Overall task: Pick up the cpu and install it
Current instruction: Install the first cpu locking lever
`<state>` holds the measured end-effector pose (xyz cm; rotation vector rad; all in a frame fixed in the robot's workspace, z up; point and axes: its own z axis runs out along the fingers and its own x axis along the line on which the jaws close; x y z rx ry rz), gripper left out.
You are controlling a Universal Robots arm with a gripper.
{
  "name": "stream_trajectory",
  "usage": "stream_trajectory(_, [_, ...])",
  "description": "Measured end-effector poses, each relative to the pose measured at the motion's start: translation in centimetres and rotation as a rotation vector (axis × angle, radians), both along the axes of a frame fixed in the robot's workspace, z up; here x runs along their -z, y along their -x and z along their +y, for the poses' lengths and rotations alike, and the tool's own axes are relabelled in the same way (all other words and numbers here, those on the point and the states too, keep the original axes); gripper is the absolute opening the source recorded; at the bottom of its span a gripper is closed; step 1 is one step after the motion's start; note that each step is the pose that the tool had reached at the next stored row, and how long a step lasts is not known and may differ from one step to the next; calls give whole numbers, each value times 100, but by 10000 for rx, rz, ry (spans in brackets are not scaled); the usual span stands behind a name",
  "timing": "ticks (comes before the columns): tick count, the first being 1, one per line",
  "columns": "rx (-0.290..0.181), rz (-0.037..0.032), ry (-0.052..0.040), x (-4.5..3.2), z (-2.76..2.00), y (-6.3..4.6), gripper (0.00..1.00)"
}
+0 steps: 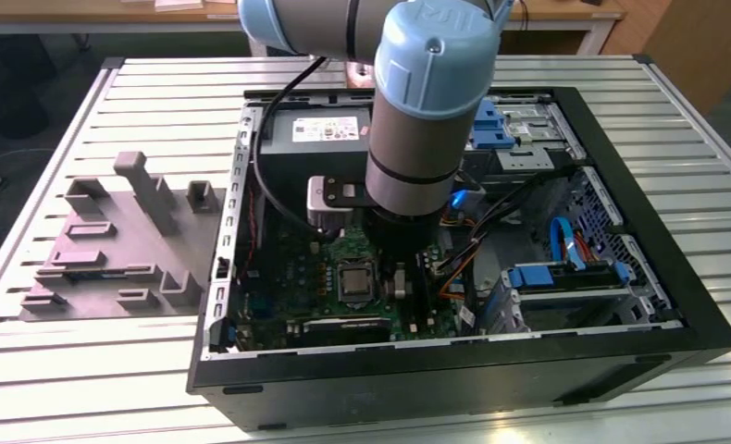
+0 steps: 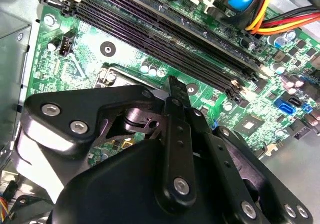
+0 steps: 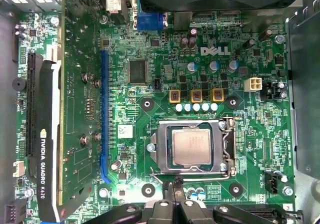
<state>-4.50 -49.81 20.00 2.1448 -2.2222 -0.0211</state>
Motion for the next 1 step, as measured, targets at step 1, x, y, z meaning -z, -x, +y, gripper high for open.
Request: stream_trajectory(1, [0,0,0,0,0,0,11])
